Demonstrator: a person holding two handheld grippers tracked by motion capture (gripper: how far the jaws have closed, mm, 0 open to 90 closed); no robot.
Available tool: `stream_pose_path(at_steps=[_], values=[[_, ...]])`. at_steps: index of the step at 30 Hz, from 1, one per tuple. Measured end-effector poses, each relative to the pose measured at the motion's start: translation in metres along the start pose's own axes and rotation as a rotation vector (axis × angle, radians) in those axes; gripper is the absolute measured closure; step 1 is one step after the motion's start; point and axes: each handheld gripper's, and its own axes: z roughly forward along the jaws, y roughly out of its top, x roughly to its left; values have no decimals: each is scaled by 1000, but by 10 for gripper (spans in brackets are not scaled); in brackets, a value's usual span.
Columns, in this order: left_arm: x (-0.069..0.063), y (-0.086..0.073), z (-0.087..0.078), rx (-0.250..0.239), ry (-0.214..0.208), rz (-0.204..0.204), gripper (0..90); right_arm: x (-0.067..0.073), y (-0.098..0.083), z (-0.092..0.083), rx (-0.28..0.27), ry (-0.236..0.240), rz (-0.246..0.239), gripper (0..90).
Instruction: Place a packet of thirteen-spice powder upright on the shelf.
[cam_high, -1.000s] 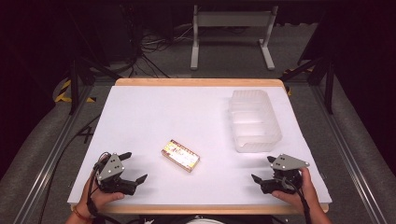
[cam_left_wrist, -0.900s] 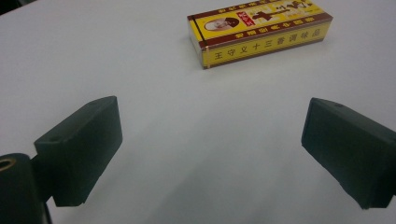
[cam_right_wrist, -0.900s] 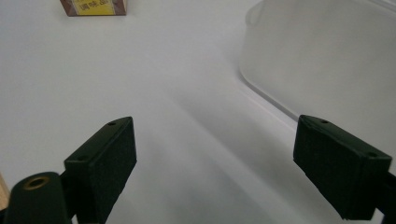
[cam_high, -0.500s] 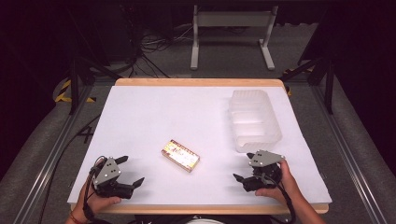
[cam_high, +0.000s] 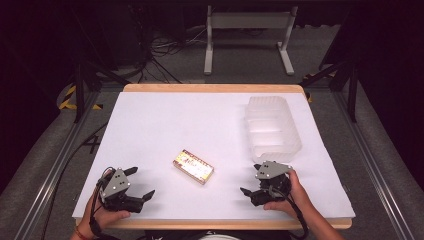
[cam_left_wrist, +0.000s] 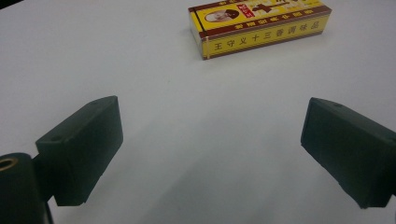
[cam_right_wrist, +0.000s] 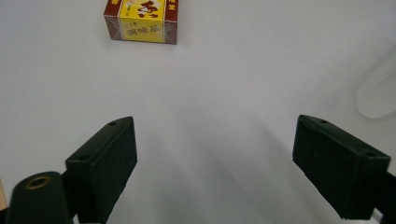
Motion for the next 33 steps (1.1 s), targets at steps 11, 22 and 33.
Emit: stream_pose_path(at_steps=[11,22,33], values=[[0,0,1,2,1,3,68,-1,-8,-1,11,-7,14,138],[0,1,1,3,1,5,69,0,8,-1,7,-5,11,150],[-1,1,0,4,0,8,69,10,50,16,-11,37,-30,154]])
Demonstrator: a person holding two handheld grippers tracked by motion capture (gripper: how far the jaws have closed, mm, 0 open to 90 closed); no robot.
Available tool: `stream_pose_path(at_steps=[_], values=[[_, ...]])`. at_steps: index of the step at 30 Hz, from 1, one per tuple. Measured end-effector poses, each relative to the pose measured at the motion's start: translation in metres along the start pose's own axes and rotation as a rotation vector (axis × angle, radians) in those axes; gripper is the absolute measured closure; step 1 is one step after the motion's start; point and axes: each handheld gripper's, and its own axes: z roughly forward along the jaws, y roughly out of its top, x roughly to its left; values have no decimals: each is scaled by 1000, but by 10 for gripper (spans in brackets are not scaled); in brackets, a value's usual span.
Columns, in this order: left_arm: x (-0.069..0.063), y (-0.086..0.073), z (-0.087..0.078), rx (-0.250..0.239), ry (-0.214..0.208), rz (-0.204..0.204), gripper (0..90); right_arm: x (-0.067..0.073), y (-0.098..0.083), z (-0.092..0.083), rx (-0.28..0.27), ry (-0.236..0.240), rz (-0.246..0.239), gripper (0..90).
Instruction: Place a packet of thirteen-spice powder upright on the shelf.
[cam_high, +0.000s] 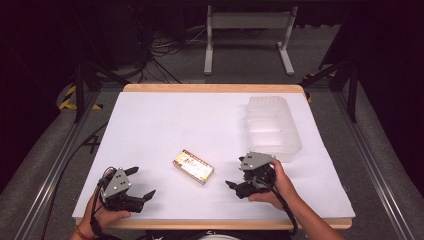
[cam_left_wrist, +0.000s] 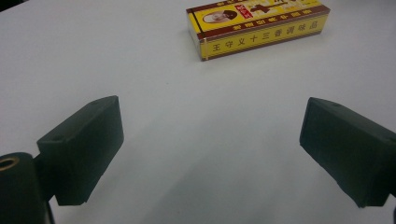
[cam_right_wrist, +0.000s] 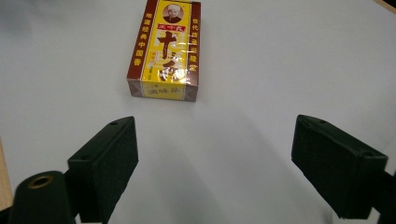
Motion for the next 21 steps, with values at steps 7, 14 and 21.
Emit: stream_pose_path(at_steps=[7,14,21], values=[[0,0,0,0,-1,4,69,2,24,21,34,33,-8,162],[-1,0,0,0,-3,2,68,3,45,41,81,53,-25,162],[0,0,0,-2,-4,6,68,7,63,62,114,71,-40,162]])
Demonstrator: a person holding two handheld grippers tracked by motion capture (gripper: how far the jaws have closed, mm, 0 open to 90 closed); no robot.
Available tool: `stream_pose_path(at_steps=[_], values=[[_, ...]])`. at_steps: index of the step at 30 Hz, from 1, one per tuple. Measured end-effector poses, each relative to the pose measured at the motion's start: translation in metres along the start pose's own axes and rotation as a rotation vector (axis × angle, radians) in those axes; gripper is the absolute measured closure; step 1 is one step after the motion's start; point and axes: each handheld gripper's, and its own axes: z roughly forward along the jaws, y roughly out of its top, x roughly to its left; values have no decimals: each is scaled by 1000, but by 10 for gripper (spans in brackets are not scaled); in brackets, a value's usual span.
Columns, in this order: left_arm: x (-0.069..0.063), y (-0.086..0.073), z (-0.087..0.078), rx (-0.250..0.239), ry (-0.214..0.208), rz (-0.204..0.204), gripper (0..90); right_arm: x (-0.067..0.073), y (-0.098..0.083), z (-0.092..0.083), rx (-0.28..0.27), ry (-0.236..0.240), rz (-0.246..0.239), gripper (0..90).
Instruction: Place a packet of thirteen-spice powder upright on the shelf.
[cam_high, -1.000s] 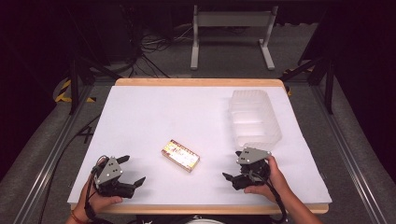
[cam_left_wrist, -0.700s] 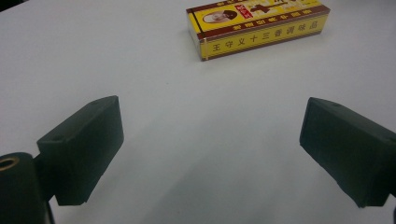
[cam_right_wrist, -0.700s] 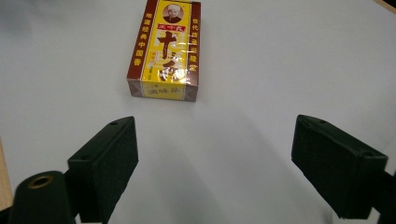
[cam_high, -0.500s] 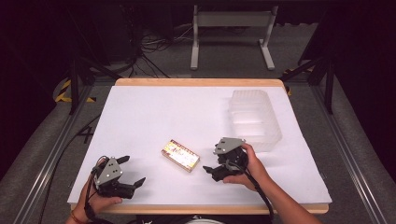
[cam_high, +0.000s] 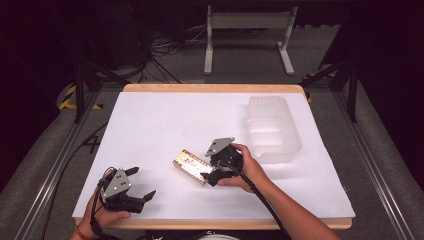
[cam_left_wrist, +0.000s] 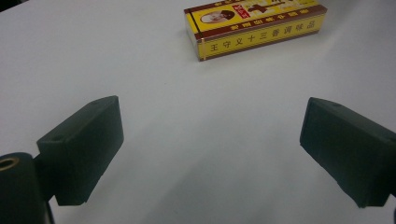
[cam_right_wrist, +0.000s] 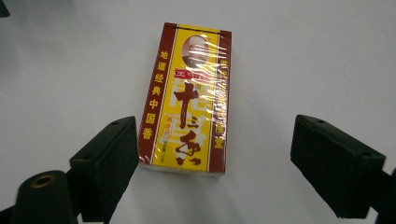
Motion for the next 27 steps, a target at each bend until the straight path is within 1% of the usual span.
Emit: stream_pose_path(at_steps=[2,3,8,13,15,16,17,21,27], values=[[0,0,0,-1,0,-4,68,0,6,4,5,14,3,162],[0,0,0,-1,-1,-4,68,-1,8,6,11,19,-5,162],[0,0,0,-1,-1,-3,68,-3,17,17,41,18,5,162],[0,0,0,1,-3,1,68,-6,26,25,51,23,17,162],[0,0,0,0,-1,-2,68,-7,27,26,56,25,18,162],[0,-1,-1,0,-1,-1,68,-8,29,30,60,19,17,162],[0,-1,-1,1,-2,2,68,-9,30,31,59,22,27,162],[0,-1,-1,1,0,1,68,-11,33,37,62,23,33,167],[-1,-3,-4,1,7,-5,68,-10,43,49,94,42,24,171]])
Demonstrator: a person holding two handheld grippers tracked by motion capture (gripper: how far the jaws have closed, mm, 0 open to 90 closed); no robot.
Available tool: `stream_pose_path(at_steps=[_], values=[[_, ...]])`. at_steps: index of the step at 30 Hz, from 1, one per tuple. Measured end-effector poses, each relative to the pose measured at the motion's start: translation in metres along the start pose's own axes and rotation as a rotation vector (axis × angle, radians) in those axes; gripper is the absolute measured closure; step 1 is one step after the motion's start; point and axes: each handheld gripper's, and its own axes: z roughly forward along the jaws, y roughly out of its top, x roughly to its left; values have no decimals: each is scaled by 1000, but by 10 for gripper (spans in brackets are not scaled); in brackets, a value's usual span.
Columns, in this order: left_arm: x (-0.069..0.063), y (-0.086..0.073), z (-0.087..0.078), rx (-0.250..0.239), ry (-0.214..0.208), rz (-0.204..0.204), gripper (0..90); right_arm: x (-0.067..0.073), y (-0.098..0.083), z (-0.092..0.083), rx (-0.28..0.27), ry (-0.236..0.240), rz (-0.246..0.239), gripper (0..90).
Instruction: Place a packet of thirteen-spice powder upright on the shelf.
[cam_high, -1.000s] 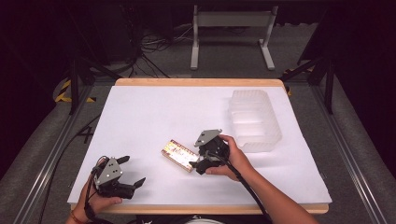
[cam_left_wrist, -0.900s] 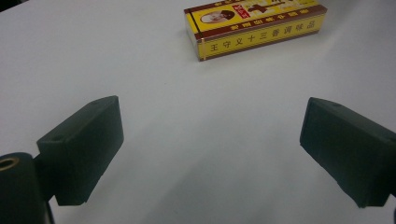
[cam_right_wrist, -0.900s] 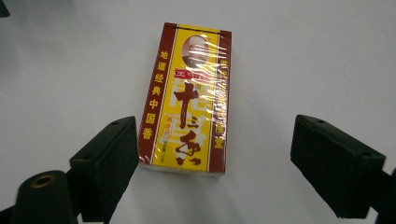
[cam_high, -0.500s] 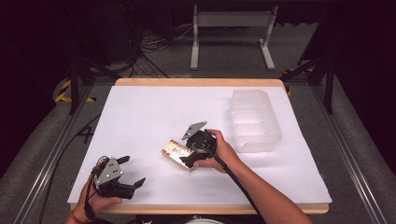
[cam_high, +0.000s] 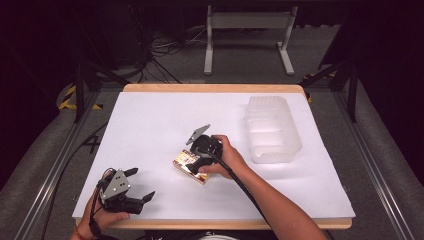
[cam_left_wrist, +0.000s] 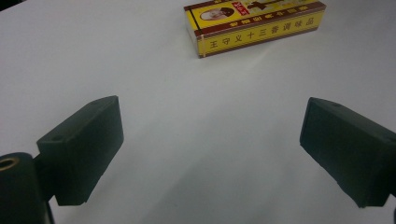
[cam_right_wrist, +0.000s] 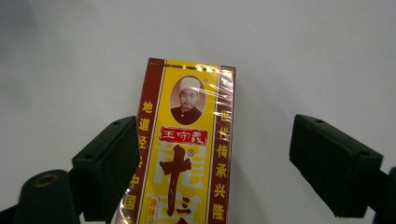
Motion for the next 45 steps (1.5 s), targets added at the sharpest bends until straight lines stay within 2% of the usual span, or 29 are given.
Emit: stream_pose_path(at_steps=[9,16,25,29,34,35,37,42,45], values=[[-2,-7,-11,-3,24,-14,68,-2,18,12,30,22,33,178],[-4,-11,-17,2,41,-27,68,-1,28,28,90,22,38,178],[-4,-11,-16,3,37,-28,68,-2,35,37,117,41,85,171],[-4,-11,-15,3,34,-25,68,3,38,42,146,33,78,178],[-3,-10,-14,6,31,-18,68,6,37,52,180,29,97,215],[-3,-10,-14,5,30,-18,68,6,37,53,186,28,104,265],[-3,-10,-14,4,29,-17,68,6,37,53,175,32,122,310],[-2,-9,-13,0,28,-17,68,8,37,50,167,21,120,320],[-2,-9,-13,-2,28,-19,68,9,37,41,132,15,118,324]])
